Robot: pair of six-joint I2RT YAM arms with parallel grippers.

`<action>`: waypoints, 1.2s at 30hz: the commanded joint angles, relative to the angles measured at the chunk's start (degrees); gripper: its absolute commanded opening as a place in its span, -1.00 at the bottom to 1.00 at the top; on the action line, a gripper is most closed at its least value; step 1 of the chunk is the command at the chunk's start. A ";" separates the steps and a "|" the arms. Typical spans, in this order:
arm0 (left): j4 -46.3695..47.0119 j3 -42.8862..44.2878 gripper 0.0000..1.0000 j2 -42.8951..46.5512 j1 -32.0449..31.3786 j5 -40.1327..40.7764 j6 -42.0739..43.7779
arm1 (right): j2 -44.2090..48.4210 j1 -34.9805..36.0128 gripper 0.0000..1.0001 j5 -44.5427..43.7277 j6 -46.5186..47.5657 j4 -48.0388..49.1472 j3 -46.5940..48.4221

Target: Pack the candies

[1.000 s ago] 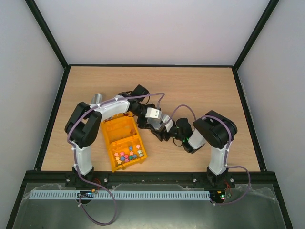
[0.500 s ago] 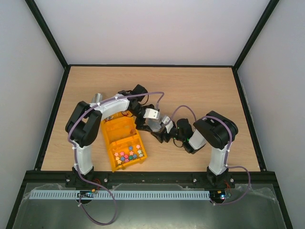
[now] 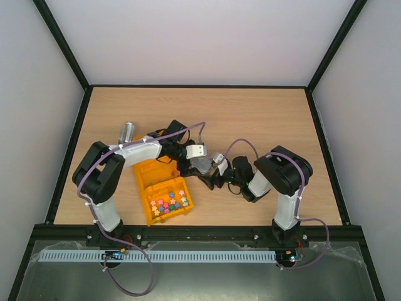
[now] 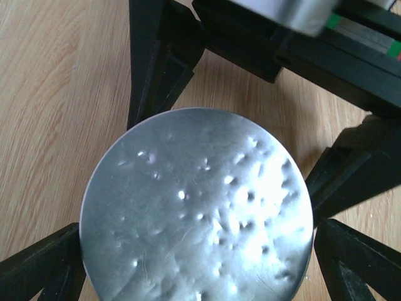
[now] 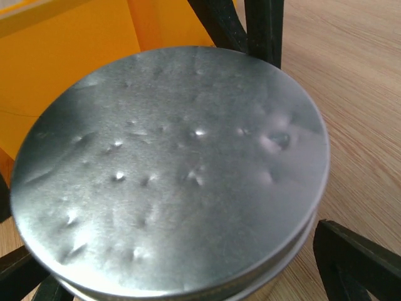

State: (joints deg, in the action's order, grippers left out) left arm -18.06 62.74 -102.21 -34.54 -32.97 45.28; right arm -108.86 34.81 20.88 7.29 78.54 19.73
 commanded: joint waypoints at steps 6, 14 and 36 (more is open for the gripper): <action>11.53 -4.68 0.99 2.76 -2.02 6.13 -13.92 | -1.84 -0.45 0.80 -0.47 0.81 1.95 0.93; 18.04 -8.56 0.99 5.27 -4.11 12.29 -18.04 | -1.97 -0.44 0.60 -0.17 1.15 1.97 1.10; 18.50 -8.53 0.99 4.09 -4.21 6.98 -17.53 | -1.65 -0.44 0.52 -0.32 1.05 2.01 0.78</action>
State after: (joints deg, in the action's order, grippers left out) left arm 0.71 53.56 -97.03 -38.61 -24.03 26.96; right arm -109.73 34.52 20.58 7.68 78.76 20.18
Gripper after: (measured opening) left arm 0.994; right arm 0.790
